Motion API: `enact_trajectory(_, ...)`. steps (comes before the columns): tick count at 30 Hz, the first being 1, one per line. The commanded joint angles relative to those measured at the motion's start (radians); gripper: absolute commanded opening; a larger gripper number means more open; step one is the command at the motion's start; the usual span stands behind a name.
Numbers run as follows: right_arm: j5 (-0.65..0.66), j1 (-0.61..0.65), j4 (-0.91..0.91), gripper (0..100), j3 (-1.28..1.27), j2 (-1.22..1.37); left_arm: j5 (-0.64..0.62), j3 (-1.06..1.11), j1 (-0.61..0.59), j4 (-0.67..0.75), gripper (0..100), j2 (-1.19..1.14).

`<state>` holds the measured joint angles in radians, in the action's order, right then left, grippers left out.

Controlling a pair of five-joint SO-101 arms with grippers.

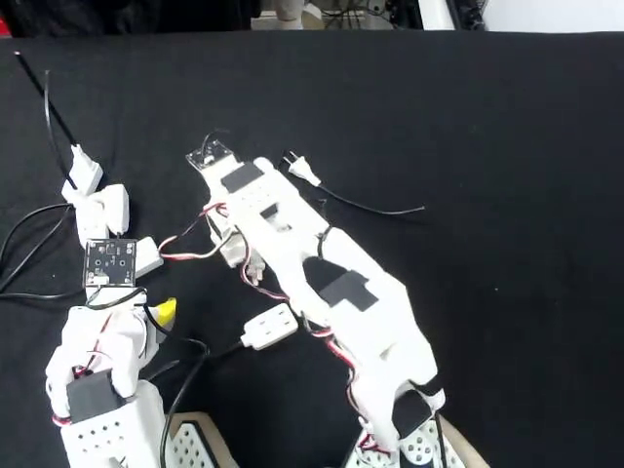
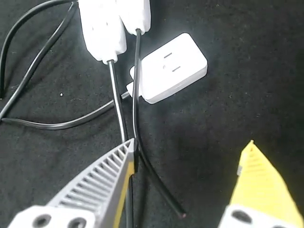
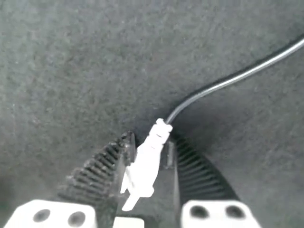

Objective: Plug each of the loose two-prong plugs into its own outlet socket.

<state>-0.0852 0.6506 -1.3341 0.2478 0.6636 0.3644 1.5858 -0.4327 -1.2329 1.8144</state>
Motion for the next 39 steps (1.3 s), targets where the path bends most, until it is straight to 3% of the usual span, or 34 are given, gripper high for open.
enact_trajectory(1,-0.002,0.011,-0.071,1.0,0.099,0.035,-0.003,-0.002,0.015,0.017,34,0.009)
enact_trajectory(9,0.054,0.009,-0.267,1.1,0.199,0.007,-0.003,-0.002,0.019,0.018,34,0.009)
enact_trajectory(18,0.091,-0.037,-0.272,1.1,0.042,-0.294,-0.003,0.024,0.015,0.069,34,0.009)
enact_trajectory(30,0.198,-0.037,0.017,1.1,-0.572,-1.013,-0.012,0.012,0.03,0.091,34,0.011)
enact_trajectory(39,0.284,-0.012,0.247,1.1,-1.001,-1.537,-0.264,-0.007,0.185,0.391,34,0.009)
